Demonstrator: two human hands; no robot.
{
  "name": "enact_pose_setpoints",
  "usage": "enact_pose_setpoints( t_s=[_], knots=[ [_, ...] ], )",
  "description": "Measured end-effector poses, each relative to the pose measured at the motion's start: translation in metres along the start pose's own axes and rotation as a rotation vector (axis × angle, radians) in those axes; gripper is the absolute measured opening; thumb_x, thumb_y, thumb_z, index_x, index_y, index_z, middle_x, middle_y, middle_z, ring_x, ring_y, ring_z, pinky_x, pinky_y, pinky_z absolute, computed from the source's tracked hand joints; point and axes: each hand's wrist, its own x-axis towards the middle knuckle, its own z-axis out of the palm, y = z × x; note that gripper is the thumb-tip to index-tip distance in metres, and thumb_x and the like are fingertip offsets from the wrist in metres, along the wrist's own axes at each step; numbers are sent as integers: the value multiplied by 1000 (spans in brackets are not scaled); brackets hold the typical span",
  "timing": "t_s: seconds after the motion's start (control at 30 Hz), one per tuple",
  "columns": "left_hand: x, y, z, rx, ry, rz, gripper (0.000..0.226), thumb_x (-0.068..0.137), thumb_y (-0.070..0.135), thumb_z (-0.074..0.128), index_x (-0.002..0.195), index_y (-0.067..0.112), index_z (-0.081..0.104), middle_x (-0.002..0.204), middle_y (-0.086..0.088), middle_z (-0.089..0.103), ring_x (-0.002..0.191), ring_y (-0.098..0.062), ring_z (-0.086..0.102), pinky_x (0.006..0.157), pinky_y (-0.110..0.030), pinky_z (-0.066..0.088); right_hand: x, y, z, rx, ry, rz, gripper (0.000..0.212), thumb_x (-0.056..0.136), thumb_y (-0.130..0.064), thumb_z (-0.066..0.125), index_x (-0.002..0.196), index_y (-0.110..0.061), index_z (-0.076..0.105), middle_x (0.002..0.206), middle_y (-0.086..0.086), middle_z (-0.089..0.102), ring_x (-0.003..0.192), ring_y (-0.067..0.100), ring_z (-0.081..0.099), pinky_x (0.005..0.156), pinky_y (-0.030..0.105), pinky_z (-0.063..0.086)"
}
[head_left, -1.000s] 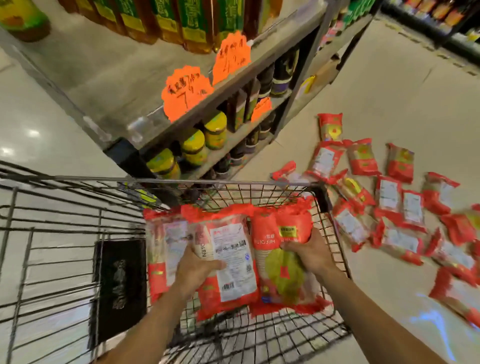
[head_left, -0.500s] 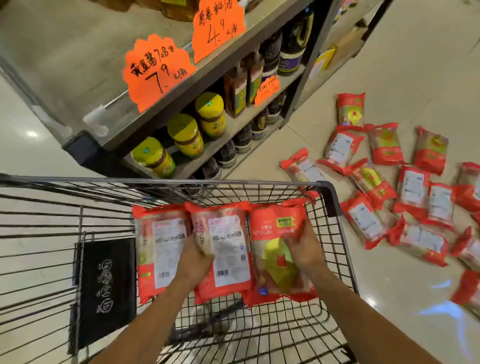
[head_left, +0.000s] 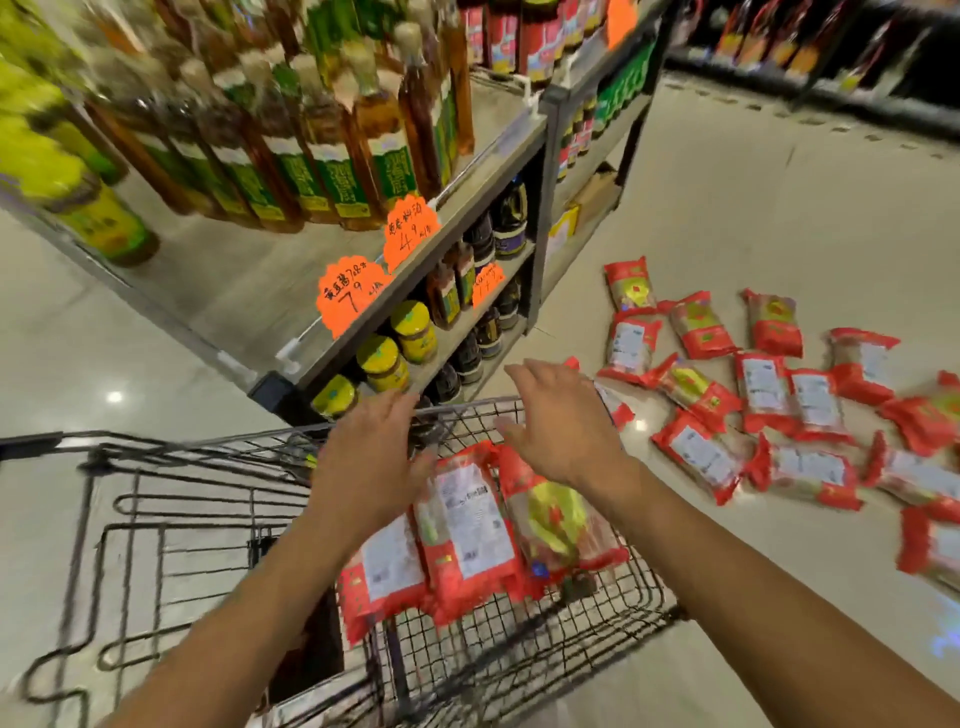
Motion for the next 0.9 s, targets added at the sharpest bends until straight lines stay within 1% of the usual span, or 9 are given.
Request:
enact_pose_setpoints(
  t_s=[0.07,0.13,0.27,0.37,0.47,0.57,0.7,0.8,0.9],
  knots=[
    [-11,6,-38,41,107,74,66,83,42,76,138,11,56,136,-13,60,123,-36,57,100,-47,48,-22,-20,-31,-77,82,28,61,94,-50,54,146,-18,42,147,11,48,136,32,43,111,46,34],
    [-24,10,-73,63,192,154,71,81,44,77,141,10,56,140,-13,59,125,-36,57,102,-47,47,-47,-38,-58,-130,151,67,59,94,-49,52,144,-18,41,144,10,50,134,32,43,109,46,34],
    [-54,23,-137,106,307,295,70,87,46,71,144,12,51,140,-12,59,124,-35,56,100,-49,48,-106,-68,-110,-169,266,159,60,96,-50,51,146,-20,39,145,8,50,134,33,44,111,48,31],
    [-80,44,-167,75,361,391,70,91,49,66,148,12,47,144,-11,55,130,-32,51,106,-47,44,-157,-79,-140,-184,361,232,64,95,-53,52,149,-22,38,145,6,52,133,30,47,112,45,31],
    [-105,73,-177,-11,377,525,67,92,49,63,146,12,48,141,-10,58,128,-32,53,104,-47,45,-216,-76,-156,-196,439,338,65,95,-54,50,151,-24,36,145,4,53,132,29,48,110,43,33],
    [-130,117,-178,-44,341,649,72,92,53,62,150,17,42,143,-8,56,127,-33,54,100,-47,47,-283,-64,-160,-190,495,478,62,97,-55,47,150,-24,38,144,3,54,130,30,50,108,43,36],
    [-172,187,-174,-55,286,834,74,95,59,54,152,16,38,149,-8,51,134,-32,49,109,-48,41,-378,-44,-158,-195,514,686,59,98,-49,48,150,-23,37,142,5,55,127,32,52,106,43,38],
    [-209,241,-173,-62,238,972,75,95,58,54,156,20,32,157,-4,43,141,-28,42,113,-43,35,-445,-31,-161,-188,546,815,60,98,-49,49,151,-22,37,140,7,56,124,32,54,103,42,41],
    [-245,293,-173,-83,203,1108,73,97,58,49,158,22,28,160,0,37,143,-25,39,113,-39,34,-512,-18,-163,-171,586,948,60,99,-50,48,151,-23,36,139,6,57,124,32,53,102,41,40]
  ],
)
